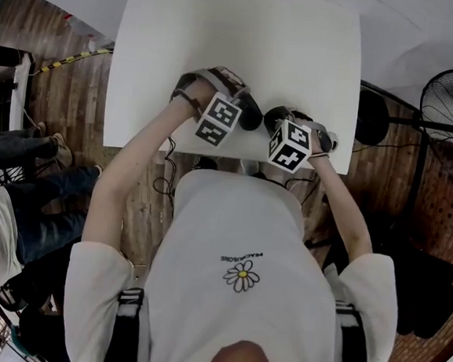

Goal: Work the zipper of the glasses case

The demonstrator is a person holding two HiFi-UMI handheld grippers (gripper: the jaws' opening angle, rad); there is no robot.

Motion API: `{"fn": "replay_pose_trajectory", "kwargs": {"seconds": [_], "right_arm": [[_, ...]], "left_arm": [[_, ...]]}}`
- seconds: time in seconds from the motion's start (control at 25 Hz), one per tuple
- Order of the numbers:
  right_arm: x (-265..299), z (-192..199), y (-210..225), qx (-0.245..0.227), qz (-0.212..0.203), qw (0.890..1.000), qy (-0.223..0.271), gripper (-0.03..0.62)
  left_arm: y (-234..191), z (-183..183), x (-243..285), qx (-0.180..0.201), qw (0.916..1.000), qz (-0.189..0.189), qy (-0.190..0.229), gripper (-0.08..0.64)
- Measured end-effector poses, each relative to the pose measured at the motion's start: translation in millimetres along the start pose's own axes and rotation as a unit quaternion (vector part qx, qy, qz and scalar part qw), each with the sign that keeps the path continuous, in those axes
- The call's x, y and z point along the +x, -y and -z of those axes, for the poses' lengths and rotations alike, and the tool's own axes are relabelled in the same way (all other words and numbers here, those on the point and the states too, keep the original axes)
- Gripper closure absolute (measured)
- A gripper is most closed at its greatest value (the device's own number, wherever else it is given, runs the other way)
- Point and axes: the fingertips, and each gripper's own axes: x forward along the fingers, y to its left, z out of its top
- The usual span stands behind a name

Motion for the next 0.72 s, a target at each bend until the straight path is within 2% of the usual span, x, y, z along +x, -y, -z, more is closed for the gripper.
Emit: {"fn": "replay_pose_trajectory", "kwargs": {"seconds": [0.12,0.28,0.44,0.6,0.72], "right_arm": [[3.9,1.9,0.8,0.028,-0.020,0.999,0.012,0.583],[7.7,3.3,1.6,0.047,-0.026,0.998,0.020,0.583],[3.2,5.7,-2.6,0.052,-0.048,0.997,0.021,0.584],[-2.7,2.5,-27.8,0.074,-0.102,0.991,0.042,0.584],[-2.7,-9.8,-43.7,0.106,-0.111,0.986,0.069,0.584]], "left_arm": [[0.6,-0.6,0.4,0.000,1.0000,0.001,0.000,0.235],[0.0,0.3,1.6,-0.001,1.0000,0.003,-0.004,0.233],[-0.9,-0.3,2.7,-0.003,0.9999,0.008,-0.012,0.233],[0.3,0.3,3.7,-0.007,0.9998,0.015,-0.014,0.233],[-0.5,1.3,3.7,-0.011,0.9997,0.017,-0.017,0.233]]}}
